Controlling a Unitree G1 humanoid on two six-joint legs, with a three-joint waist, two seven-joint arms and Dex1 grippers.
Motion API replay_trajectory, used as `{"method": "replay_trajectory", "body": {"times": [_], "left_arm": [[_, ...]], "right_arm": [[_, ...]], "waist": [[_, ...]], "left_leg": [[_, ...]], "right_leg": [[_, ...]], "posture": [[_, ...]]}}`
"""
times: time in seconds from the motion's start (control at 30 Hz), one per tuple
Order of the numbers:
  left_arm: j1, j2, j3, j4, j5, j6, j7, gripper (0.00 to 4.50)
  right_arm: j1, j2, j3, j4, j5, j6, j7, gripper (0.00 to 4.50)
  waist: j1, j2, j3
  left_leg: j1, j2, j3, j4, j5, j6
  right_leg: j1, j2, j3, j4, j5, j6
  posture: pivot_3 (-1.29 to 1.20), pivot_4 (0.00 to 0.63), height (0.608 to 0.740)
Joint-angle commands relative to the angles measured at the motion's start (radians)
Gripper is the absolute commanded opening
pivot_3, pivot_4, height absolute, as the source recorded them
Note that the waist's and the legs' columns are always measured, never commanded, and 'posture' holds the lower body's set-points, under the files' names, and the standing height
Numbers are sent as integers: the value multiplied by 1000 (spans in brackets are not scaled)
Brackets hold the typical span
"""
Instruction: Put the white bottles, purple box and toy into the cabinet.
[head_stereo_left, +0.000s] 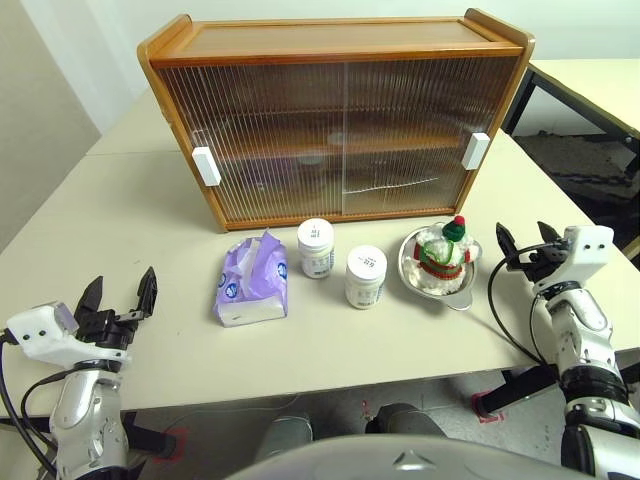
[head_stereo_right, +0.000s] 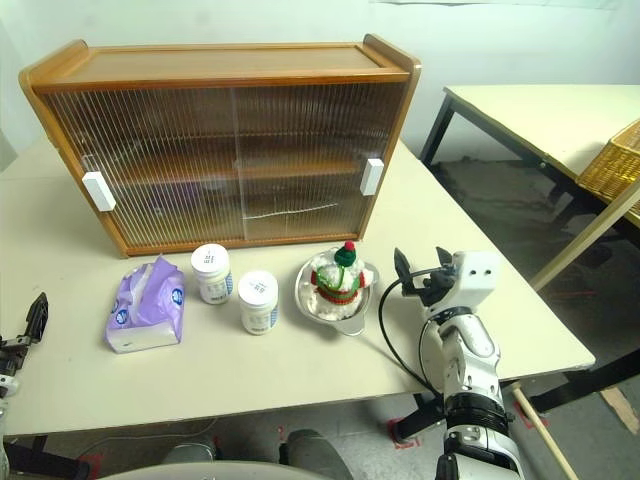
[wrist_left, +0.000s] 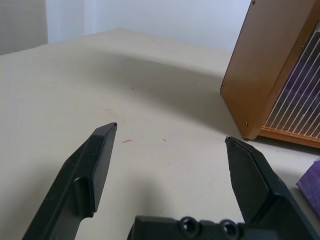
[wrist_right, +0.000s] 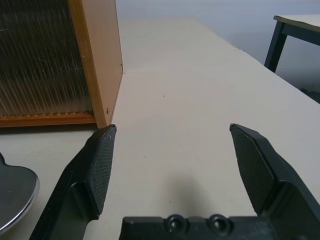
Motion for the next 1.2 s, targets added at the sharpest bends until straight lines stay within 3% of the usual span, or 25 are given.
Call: {"method": "replay_trajectory", "body": {"times": [0.03, 0.43, 0.57, 0.7, 0.87, 1.2], "left_arm": [[-35, 26, 6, 32, 2, 1, -11, 4480], [-112, 67, 4, 118, 5, -10, -41, 4480], [-123, 82, 7, 103, 0, -1, -47, 4480], [-120, 114, 22, 70, -17, 17, -63, 4480], [-124, 156, 45, 23, -52, 59, -79, 4480], [-161, 215, 44, -156, -153, 230, -106, 4480]], "right_arm": [[-15, -12, -10, -5, 7, -5, 6, 4500], [-68, -90, -13, -264, 132, 169, 111, 4500], [-79, -124, 6, -447, 252, 372, 204, 4500], [-58, -243, 67, -695, 456, 673, 394, 4500], [-66, -331, 116, -821, 570, 869, 509, 4500], [-131, -302, 174, -890, 626, 988, 554, 4500]], "waist": [[0, 0, 0], [-25, 0, 0], [-32, 0, 0], [-34, -2, 1], [-34, -11, -1], [-20, -15, -4]], "left_leg": [[0, 0, 0, 0, 0, 0], [0, -3, 5, 1, -2, 2], [1, -1, 5, 2, -3, 3], [1, -3, 8, 3, -3, 3], [-1, -4, 9, 9, -3, 3], [-1, -8, 10, 16, -4, 2]], "right_leg": [[0, 0, 0, 0, 0, 0], [0, 6, 4, -1, 1, 1], [0, 11, 5, -1, 1, 0], [0, 14, 5, -1, 0, 0], [1, 14, -2, -2, 0, 0], [1, 14, 0, -1, 0, 0]], "posture": [[-82, 0, 740], [-115, 0, 740], [-118, 5, 740], [-103, 7, 740], [-91, 0, 740], [-42, 3, 740]]}}
